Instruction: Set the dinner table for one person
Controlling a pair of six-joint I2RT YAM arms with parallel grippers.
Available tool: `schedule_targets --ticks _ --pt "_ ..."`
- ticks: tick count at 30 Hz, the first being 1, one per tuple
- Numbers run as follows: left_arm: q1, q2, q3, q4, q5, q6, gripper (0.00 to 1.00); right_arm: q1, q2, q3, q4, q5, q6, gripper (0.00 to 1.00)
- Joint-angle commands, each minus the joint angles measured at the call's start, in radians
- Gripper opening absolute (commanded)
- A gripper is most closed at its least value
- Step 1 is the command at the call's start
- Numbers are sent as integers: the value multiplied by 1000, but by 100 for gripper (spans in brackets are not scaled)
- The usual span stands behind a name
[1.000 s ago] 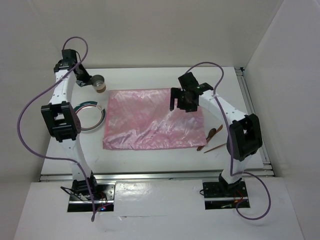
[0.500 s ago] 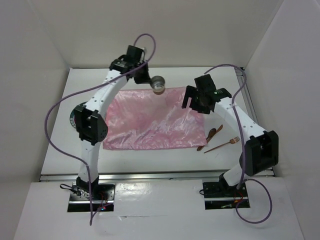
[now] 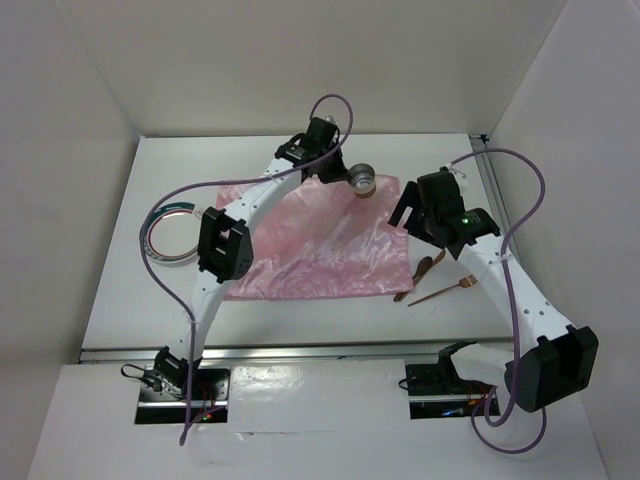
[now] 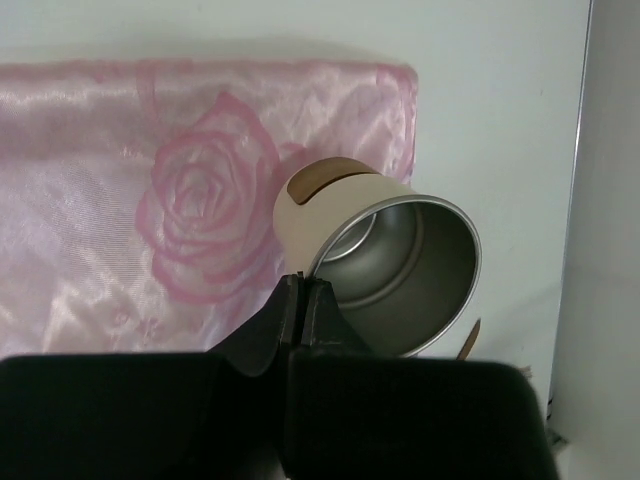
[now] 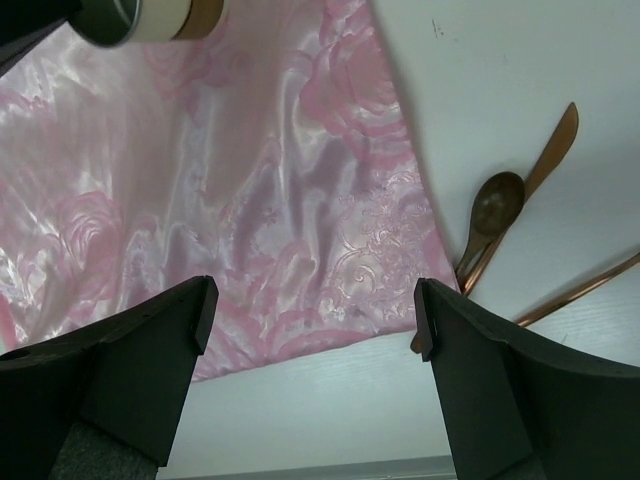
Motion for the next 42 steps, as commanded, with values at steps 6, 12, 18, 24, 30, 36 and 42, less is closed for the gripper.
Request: schedule_targets --ticks 6,12,18,24,30,36,42 --pt "-14 95 123 210 -97 -115 0 -7 -31 -9 -57 35 14 93" --pt "-14 128 116 215 -88 -115 0 -16 -18 0 -46 55 -17 93" --pt "-14 128 107 206 -76 -104 0 -16 15 10 -34 32 -17 93" --pt "-14 165 117 197 -22 -93 22 -16 15 10 -34 32 -26 93" --pt "-14 174 108 197 12 -93 48 -16 15 10 -34 32 -26 93" --pt "-14 97 108 215 22 -84 63 -16 -7 10 -44 41 -26 93" --pt "-5 -116 39 197 -28 9 77 -16 -27 10 -44 59 -35 94"
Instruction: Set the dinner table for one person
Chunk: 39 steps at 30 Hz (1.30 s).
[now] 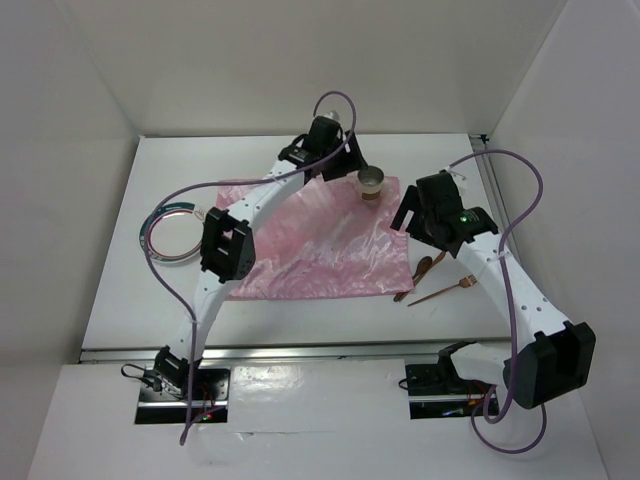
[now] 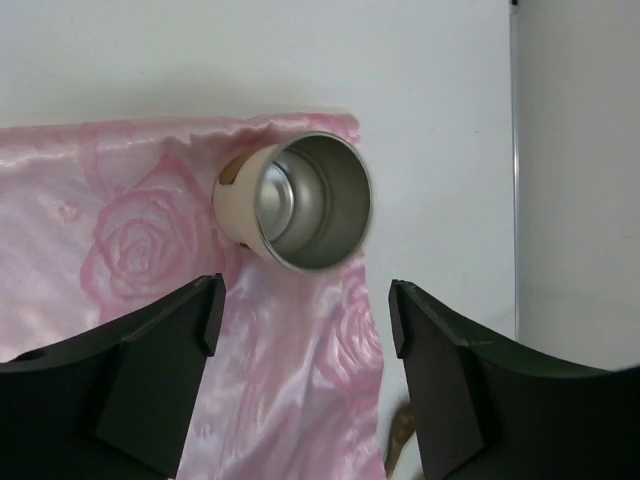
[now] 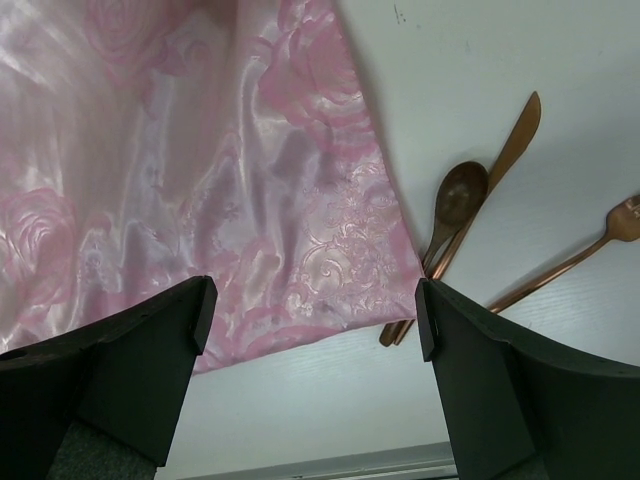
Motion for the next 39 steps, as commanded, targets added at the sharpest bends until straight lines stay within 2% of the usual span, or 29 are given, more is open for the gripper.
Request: schedule_targets --ticks 1,3,5,6,7,8,9,10,11,12,13,15,19,20,22,25,26,28,32,39 --pt "4 -274 -48 30 -41 91 86 -6 -41 20 -7 51 -9 94" --pt "13 -355 -116 21 -58 107 93 -6 -41 20 5 60 -24 94" --pt "23 -485 -250 -11 -144 127 100 -6 -41 46 5 72 -47 94" --pt "23 -527 -297 -40 -209 115 100 -15 -41 55 5 83 -47 94" --pt "38 -561 -384 -150 -366 45 100 -15 -41 65 5 83 -63 94" --pt "59 -593 -433 -192 -410 27 100 -15 -41 65 17 83 -76 94" --pt "128 -625 -488 -220 -432 15 100 -15 -41 65 17 83 -77 94" --pt "172 -686 -610 -247 -443 -3 100 -15 -41 65 31 74 -77 94" --pt "222 -719 -677 -269 -416 -17 100 -15 -41 65 43 56 -86 94" --pt "333 -754 -749 -269 -387 -33 100 -24 -41 51 43 45 -86 94" --pt "389 -830 -889 -269 -309 -42 100 -24 -41 37 54 33 -86 94" --pt "528 -918 -1030 -239 -267 -62 100 -24 -41 23 65 -1 -86 94" --pt "714 -1150 -1390 -135 -176 -93 92 -35 -28 0 94 -38 -64 94" --pt "745 -1216 -1430 -121 -131 -103 91 -35 -15 0 94 -61 -64 94" --pt "823 -1251 -1498 -110 -101 -117 91 -35 -2 0 105 -72 -64 94" --pt "926 -1239 -1535 -119 -15 -106 94 -35 7 10 126 -95 -55 94" --pt "955 -1226 -1571 -75 65 -94 94 -35 7 10 126 -95 -55 94" --pt "1039 -1155 -1601 -45 141 -94 94 -35 7 19 126 -95 -55 94" --pt "1072 -1049 -1610 -8 160 -108 96 -35 7 19 117 -75 -55 94" --pt "1072 -1040 -1661 83 143 -137 94 -35 -13 19 105 -62 -55 94"
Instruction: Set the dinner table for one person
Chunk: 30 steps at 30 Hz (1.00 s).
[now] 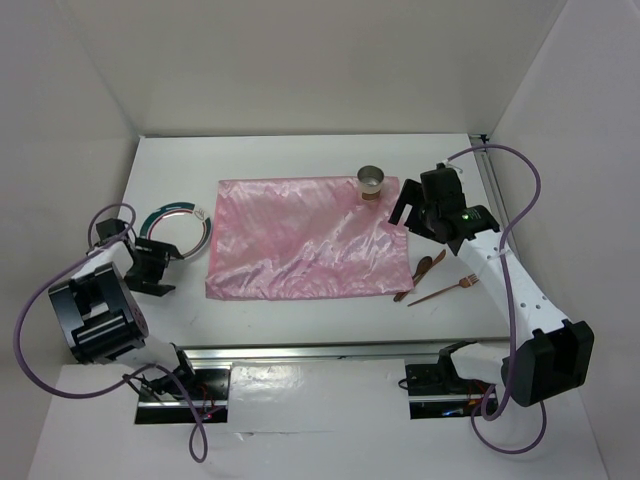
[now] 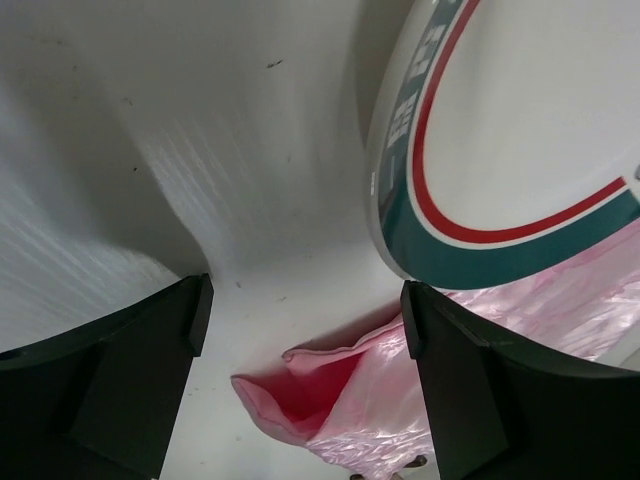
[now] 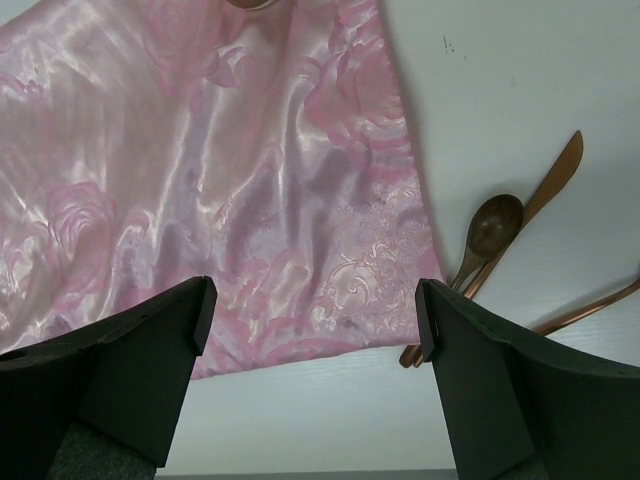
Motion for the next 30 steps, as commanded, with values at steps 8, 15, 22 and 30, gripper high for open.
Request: schedule_targets --ticks 8,15,22,30 --pt "1 113 29 226 28 -56 78 -7 -4 34 25 -1 7 94" --pt "-17 176 95 226 46 -47 46 -7 -13 43 15 -10 17 94" --pt "-49 81 117 216 79 -73 0 -7 -13 32 5 -19 17 94" --pt "-140 -82 316 182 80 68 0 -7 -22 32 5 -22 27 94"
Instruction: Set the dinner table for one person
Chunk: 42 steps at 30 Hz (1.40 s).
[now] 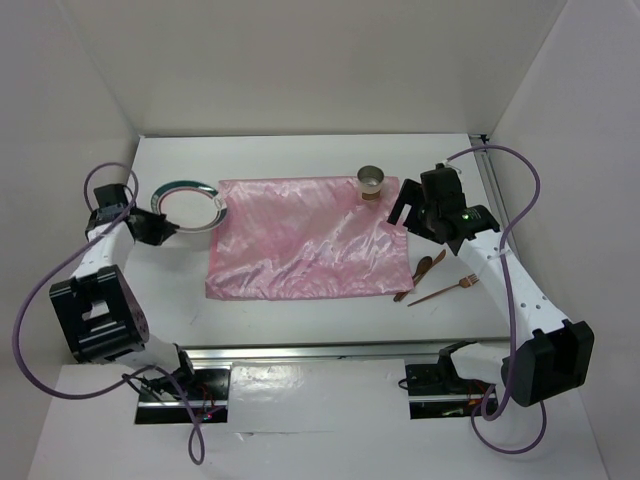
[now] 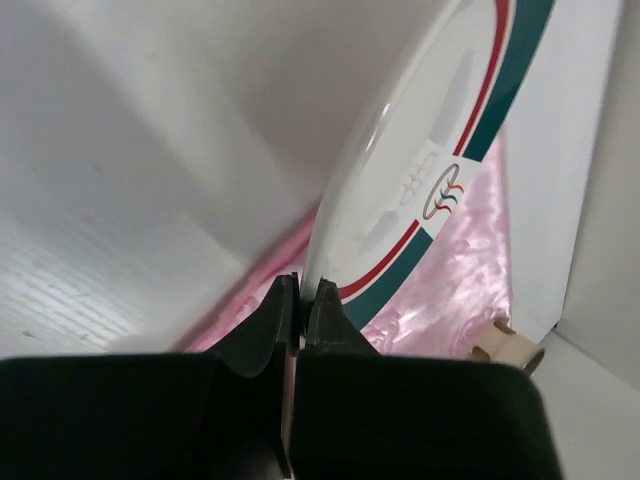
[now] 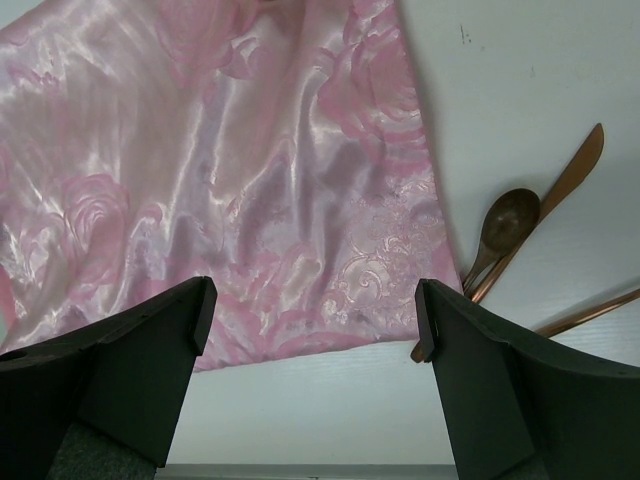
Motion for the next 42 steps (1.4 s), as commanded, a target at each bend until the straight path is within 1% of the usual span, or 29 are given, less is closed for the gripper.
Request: schedule_targets --ticks 1,3,4,5,7,8,10,11,13,16,17,20,23,25,28,31,32,33,34,35,36,37,38,39,41,42 --pt "-78 -63 183 16 46 143 0 -7 -23 21 6 8 12 94" --pt "-141 -50 303 -54 3 212 0 -7 -32 11 16 8 12 94" --pt "-174 -50 323 -94 3 255 0 -7 -32 11 16 8 12 94" --pt "-241 -50 323 -94 3 271 0 -7 -32 11 16 8 12 94" --pt "-312 -59 323 -81 44 286 0 -7 -21 2 25 -1 12 94" --pt "-379 -49 323 -64 70 286 0 -7 -21 2 25 -10 12 94" --pt "-444 -10 309 -32 131 297 0 -7 -12 2 25 -19 21 94" --pt "-508 3 309 -32 131 320 0 -7 -12 2 25 -19 21 94" --pt "-554 33 309 -15 141 329 0 -7 -22 2 25 -30 21 94" --pt "-567 95 280 53 243 320 0 -7 -35 2 16 -10 21 94" --pt "-577 118 271 83 300 309 0 -7 -35 2 16 3 21 94" --pt "-600 221 239 148 363 300 0 -7 -44 2 -3 13 21 94" --pt "-600 267 202 206 397 251 0 -7 -53 2 -12 13 21 94" --pt "-610 312 220 191 397 251 0 -7 -62 2 -42 27 21 94" --pt "-622 342 231 136 357 251 0 -7 -62 -21 -99 62 58 94" --pt "-642 370 240 99 285 262 0 -7 -62 -35 -150 91 117 94" --pt "-654 379 269 55 242 277 0 -7 -62 -50 -192 106 142 94" --pt "-654 399 285 25 215 286 4 -7 -62 -65 -214 119 200 93" --pt "-666 408 299 1 193 300 11 -7 -62 -76 -234 119 234 92" --pt "-676 409 320 -39 179 300 21 -7 -62 -105 -263 110 263 87" --pt "-676 409 320 -51 146 314 50 -7 -52 -122 -273 78 313 84" --pt "-686 409 332 -64 132 329 63 -7 -52 -140 -273 65 338 80" --pt "-686 409 332 -77 113 329 73 -7 -52 -163 -273 54 355 76" --pt "-686 393 357 -113 74 344 81 -7 -52 -204 -273 45 390 71" --pt "-686 367 383 -153 40 374 90 -16 -52 -235 -258 45 412 68" --pt "-686 358 421 -177 3 383 90 -16 -40 -246 -244 45 412 65"
